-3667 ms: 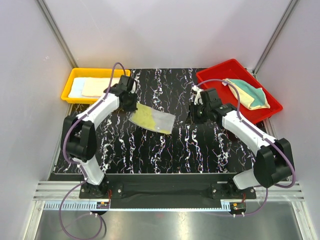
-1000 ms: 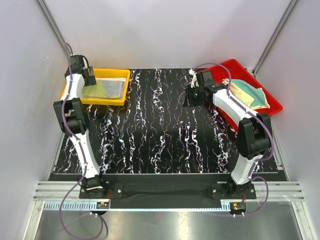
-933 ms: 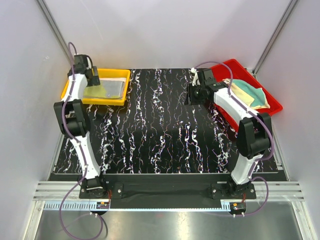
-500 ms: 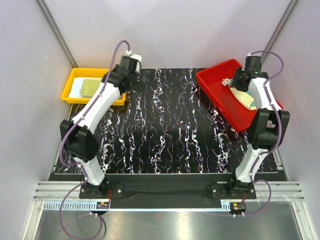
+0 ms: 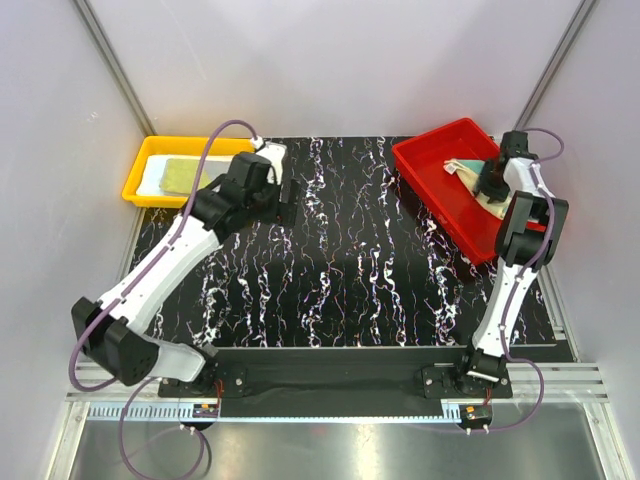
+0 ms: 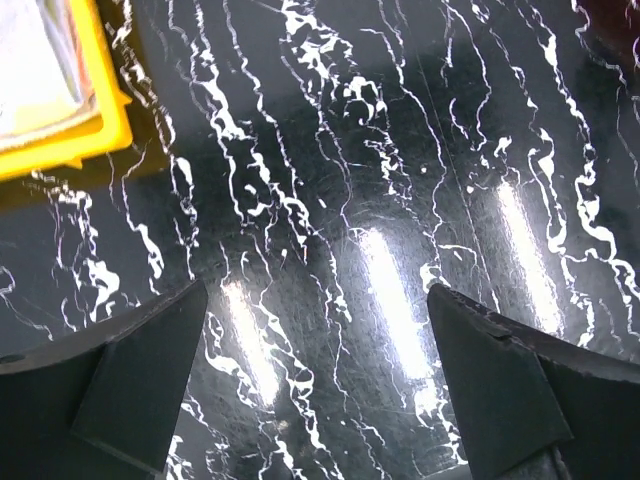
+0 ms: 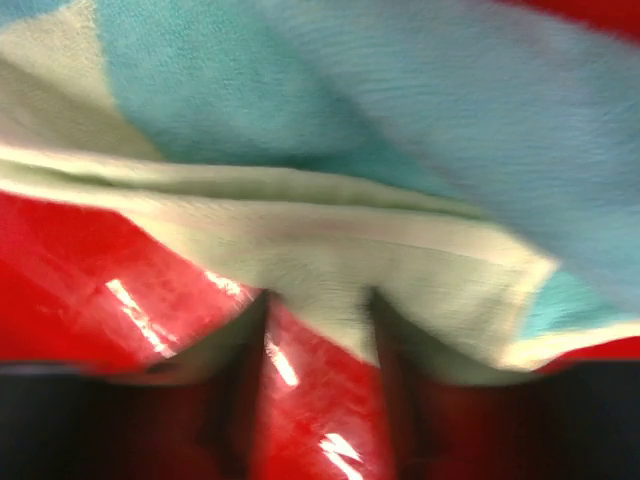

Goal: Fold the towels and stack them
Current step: Grab crumpled towel

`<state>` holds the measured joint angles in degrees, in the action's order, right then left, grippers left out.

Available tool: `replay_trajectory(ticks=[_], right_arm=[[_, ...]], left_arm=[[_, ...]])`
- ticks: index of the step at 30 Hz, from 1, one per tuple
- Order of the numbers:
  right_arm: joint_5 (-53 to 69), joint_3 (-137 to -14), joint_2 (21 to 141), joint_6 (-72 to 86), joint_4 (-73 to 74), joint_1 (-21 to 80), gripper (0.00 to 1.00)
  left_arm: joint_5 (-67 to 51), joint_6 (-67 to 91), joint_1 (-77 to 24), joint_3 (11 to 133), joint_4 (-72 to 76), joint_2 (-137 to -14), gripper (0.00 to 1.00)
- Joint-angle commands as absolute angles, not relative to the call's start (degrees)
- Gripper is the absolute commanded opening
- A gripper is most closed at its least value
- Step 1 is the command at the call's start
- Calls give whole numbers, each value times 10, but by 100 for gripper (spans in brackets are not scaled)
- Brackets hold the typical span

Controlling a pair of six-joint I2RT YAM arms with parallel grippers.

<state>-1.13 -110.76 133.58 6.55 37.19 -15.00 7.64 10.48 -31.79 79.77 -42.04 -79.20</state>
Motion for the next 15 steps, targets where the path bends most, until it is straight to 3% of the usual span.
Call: replay_trajectory(ticks=[1, 2, 3, 6, 8, 12, 15], right_arm=[[-6, -1143, 1349, 53, 374, -163, 38], [-3, -1146, 1346, 48, 372, -163, 27], [-1, -1150, 1342, 49, 371, -163, 10], [31, -1183, 1310, 58, 405, -163, 0], [67, -1186, 1250, 69, 403, -160, 0], [321, -1126, 1129, 118, 338, -158, 0], [435, -1065, 1044, 155, 295, -137, 0]], left_arm=[[44, 130, -303, 785, -357, -753, 99], [61, 127, -302, 785, -355, -751, 99], [68, 127, -301, 781, -351, -741, 99], [63, 127, -302, 750, -315, -709, 98], [55, 121, -302, 718, -281, -694, 97], [44, 115, -302, 701, -263, -675, 96], [32, 117, -301, 705, -267, -683, 94]])
